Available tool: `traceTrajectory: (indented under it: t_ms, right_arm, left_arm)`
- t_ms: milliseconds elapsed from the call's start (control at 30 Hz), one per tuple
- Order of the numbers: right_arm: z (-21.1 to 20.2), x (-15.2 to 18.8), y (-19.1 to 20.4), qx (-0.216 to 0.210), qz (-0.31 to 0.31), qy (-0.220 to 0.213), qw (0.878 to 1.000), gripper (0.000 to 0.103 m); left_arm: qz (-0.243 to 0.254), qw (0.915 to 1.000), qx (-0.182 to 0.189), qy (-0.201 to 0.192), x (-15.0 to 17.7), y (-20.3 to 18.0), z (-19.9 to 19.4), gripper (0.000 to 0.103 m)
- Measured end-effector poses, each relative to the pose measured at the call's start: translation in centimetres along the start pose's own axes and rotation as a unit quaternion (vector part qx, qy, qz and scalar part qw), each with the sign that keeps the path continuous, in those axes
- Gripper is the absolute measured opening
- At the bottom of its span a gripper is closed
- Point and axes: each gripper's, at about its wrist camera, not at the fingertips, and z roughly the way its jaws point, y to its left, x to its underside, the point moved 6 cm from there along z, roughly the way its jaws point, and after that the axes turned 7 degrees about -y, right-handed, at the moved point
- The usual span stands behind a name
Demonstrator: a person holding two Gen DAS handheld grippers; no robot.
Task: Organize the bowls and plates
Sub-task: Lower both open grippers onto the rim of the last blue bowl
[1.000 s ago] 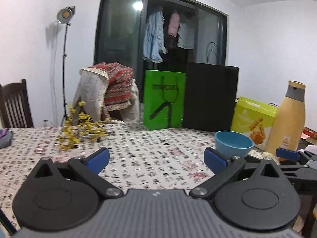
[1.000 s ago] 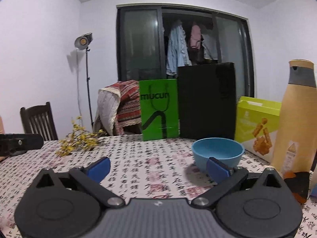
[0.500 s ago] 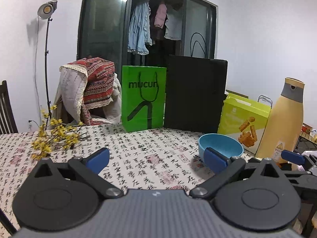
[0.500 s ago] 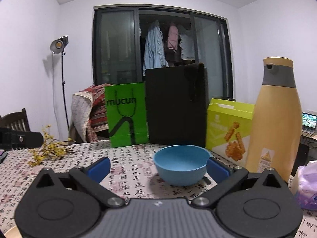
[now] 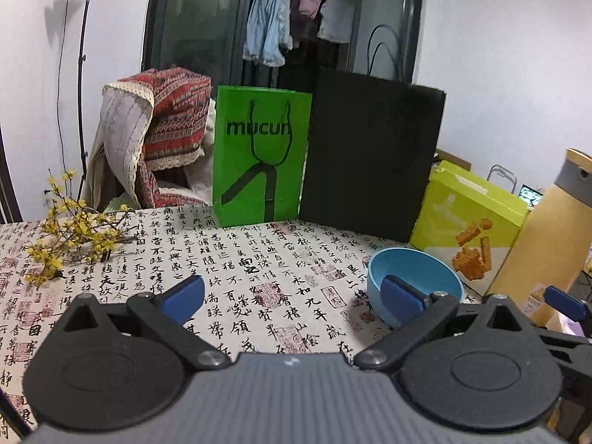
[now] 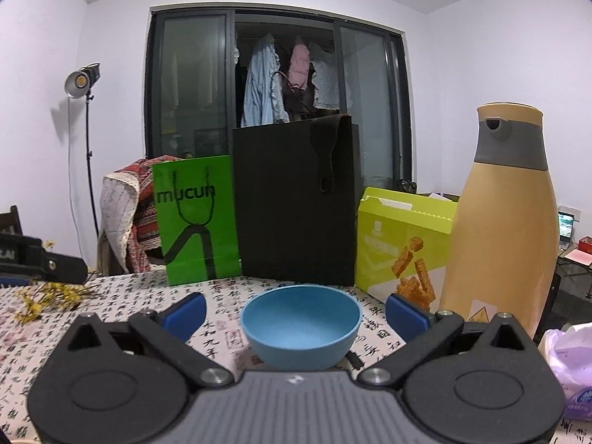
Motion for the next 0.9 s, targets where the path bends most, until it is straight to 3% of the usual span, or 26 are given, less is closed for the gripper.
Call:
traceTrajectory:
  t_ms: [367,900]
  right_arm:
    - [5.4,-0.4,-1.6,0.033,0.008,0.030,0.999,0.103]
    - [11.2,0.1,-2.8,0.060,0.037,0.040,0.997,0.103]
  left_arm:
    - [0.023,0.9982,-0.047,0.029,-1.0,-1.0,6.0,0.103]
    - [-0.007,0.9951,-0.078,0.059,-1.3,-0.9,11.2,0.103]
